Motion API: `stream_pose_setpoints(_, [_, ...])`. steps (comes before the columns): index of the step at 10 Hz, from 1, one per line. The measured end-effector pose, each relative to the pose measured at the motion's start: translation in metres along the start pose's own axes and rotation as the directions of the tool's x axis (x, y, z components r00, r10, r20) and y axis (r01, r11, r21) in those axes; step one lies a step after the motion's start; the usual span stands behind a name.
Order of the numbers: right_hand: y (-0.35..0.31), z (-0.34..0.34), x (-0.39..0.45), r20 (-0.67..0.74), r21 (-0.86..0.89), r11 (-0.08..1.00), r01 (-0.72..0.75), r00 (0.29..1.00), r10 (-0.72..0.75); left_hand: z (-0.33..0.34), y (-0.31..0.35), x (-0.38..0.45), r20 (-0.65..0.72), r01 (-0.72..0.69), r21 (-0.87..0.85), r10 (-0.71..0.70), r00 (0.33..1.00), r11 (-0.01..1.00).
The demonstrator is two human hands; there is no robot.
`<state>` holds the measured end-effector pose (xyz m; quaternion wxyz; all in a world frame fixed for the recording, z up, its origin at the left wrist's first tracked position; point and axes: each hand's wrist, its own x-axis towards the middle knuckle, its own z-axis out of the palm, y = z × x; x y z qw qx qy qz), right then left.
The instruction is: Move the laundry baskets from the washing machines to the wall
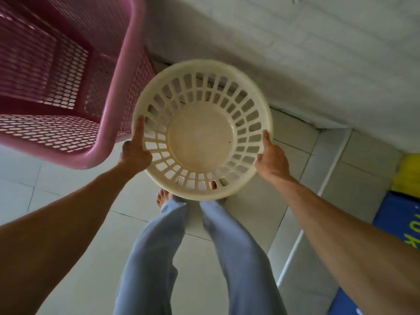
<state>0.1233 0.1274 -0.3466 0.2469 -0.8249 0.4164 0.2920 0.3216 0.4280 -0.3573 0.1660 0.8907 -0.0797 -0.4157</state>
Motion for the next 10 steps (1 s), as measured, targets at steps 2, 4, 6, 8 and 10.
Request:
stream_pose_setpoints(2, [-0.014, 0.020, 0.037, -0.027, -0.021, 0.997, 0.077, 0.997, -0.078, 0.001, -0.023, 0.041, -0.048, 0.002, 0.002, -0.002, 0.999, 1.000])
stream_pose_setpoints(4, [-0.024, 0.021, 0.056, -0.025, 0.019, 0.996, 0.087, 0.996, -0.087, -0.001, -0.023, 0.059, -0.081, -0.022, 0.006, 0.023, 0.996, 1.000])
stream_pose_setpoints(6, [-0.026, 0.021, 0.056, 0.030, 0.014, 0.999, 0.031, 0.999, -0.031, -0.002, -0.018, 0.066, -0.031, 0.135, 0.031, -0.134, 0.990, 0.990])
stream_pose_setpoints(8, [-0.023, 0.008, 0.003, 0.083, 0.097, 0.992, -0.084, 0.994, 0.076, 0.003, 0.002, 0.013, 0.062, 0.200, 0.132, -0.209, 0.976, 0.971])
stream_pose_setpoints(10, [-0.050, -0.020, -0.074, 0.125, 0.060, 0.993, -0.097, 0.988, 0.089, -0.014, 0.024, -0.072, 0.192, 0.013, 0.141, -0.040, 0.981, 0.990])
